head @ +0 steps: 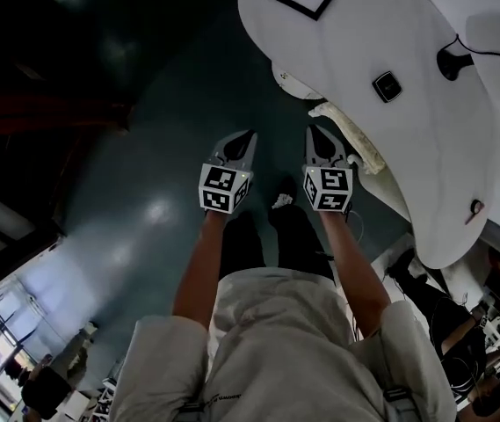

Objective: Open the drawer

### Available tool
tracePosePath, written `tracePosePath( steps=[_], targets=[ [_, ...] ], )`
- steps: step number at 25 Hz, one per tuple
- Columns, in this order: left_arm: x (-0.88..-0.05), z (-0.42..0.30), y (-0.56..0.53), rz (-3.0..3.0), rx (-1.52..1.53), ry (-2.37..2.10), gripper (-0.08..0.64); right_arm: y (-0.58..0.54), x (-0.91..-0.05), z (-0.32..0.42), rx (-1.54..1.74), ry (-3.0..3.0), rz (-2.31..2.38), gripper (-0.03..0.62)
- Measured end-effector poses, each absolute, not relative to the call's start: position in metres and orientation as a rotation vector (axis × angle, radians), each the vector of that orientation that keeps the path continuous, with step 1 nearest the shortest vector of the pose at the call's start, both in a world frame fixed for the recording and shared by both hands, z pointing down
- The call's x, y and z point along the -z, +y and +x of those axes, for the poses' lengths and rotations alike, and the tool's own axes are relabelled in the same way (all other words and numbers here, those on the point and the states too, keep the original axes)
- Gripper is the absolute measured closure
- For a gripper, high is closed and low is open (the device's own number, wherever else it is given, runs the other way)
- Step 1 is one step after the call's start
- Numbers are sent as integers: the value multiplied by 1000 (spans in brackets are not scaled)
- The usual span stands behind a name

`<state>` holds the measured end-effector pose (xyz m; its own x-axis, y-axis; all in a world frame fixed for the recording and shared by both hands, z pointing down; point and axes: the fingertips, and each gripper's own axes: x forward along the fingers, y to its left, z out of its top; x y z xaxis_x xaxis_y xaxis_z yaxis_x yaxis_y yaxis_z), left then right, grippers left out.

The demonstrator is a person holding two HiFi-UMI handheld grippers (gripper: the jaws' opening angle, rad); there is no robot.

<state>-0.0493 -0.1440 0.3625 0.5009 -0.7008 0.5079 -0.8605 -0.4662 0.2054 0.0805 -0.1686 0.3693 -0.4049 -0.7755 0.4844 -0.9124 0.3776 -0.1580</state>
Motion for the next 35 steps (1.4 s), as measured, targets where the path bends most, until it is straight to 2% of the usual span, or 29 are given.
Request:
tracePosePath(
  steps=[10, 15, 35],
  targets=[
    [-476, -75, -175, 2318, -487, -1224, 550, -213, -450, 63, -575, -2336, 1504, 577],
    [-533, -78, -186, 2317, -342, -1186, 551, -227, -501, 84, -598, -2298, 1634, 577],
    [-803, -47, -315, 2670, -482, -1140, 551, -296, -711, 65, -279, -2376, 1473, 577]
  ],
)
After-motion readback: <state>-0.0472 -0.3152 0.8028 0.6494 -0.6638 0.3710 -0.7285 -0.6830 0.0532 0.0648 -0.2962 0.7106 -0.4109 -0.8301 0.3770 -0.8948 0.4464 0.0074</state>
